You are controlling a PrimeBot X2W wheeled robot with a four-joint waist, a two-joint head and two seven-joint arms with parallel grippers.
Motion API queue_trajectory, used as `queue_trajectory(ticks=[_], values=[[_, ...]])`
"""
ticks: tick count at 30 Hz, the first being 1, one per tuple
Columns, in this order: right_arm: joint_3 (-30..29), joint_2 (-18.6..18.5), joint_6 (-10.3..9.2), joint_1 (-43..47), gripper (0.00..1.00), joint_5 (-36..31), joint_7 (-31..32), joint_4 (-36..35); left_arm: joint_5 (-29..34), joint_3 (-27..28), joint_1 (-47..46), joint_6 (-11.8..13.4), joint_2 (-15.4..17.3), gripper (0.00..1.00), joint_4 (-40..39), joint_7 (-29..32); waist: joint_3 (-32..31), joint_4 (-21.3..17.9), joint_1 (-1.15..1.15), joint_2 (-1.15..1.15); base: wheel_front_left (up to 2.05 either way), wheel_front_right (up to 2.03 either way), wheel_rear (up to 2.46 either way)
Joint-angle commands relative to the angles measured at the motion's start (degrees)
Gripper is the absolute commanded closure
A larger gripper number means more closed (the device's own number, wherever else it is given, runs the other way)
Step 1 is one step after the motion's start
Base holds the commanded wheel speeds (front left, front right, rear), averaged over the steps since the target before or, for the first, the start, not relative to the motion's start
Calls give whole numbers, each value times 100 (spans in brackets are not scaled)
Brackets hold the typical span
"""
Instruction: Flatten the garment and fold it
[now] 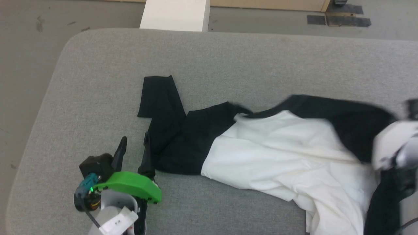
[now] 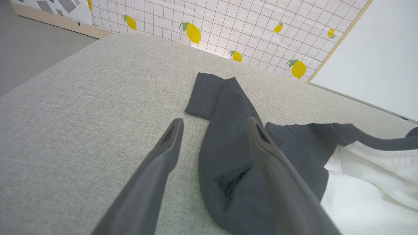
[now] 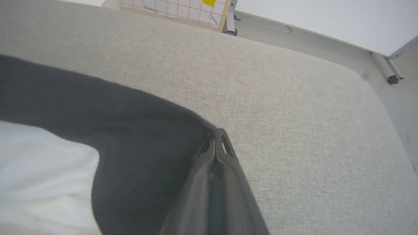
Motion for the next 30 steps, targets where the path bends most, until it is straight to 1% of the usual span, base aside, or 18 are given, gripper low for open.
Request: queue_trajectory(ticks=[1, 5, 9, 11, 12, 13, 16, 20, 22, 23, 25, 30], values=[[-224, -72, -9, -230, 100, 85, -18, 143, 76, -16, -143, -28, 0, 0, -6, 4, 79, 43, 0, 0, 0, 0, 0], [-1101, -401, -9, -718, 100, -24, 31, 870, 95, -126, -301, -76, -17, 0, -1, 38, 258, 181, 0, 0, 0, 0, 0], [-2039, -457, -9, -1100, 100, -222, 107, 1467, 98, -195, -429, -97, -41, 0, 1, 27, 424, 264, 0, 0, 0, 0, 0], [-2376, -477, -9, -1183, 98, -391, 117, 1678, 105, -240, -482, -113, -52, 0, 22, 22, 475, 306, 0, 0, 0, 0, 0], [-2449, -457, -9, -1211, 51, -427, 110, 1753, 103, -255, -499, -119, -57, 0, 34, 16, 482, 315, 0, 0, 0, 0, 0], [-2462, -436, -9, -1234, 0, -449, 48, 1805, 102, -267, -516, -122, -61, 0, 47, 7, 489, 316, 0, 0, 0, 0, 0], [-2304, -354, -9, -1180, 0, -424, -267, 1809, 99, -272, -524, -119, -52, 0, 77, -25, 453, 250, 0, 0, 0, 0, 0], [-1941, -141, -9, -842, 0, -155, -820, 1562, 105, -294, -472, -117, -26, 0, 115, -60, 246, 86, 0, 0, 0, 0, 0], [-1612, -18, -9, -558, 0, 65, -1150, 1318, 115, -316, -449, -117, -12, 0, 116, -66, 114, -16, 0, 0, 0, 0, 0], [-1339, 39, -9, -366, 0, 216, -1315, 1163, 125, -331, -441, -114, -2, 0, 114, -58, 45, -89, 0, 0, 0, 0, 0], [-1080, 153, -9, -26, 0, 445, -1586, 815, 153, -370, -446, -107, 14, 0, 109, -28, -73, -222, 0, 0, 0, 0, 0], [-222, 359, -9, 800, 0, 927, -2133, -77, 260, -541, -608, -118, 42, 0, 110, 145, -257, -612, 0, 0, 0, 0, 0]])
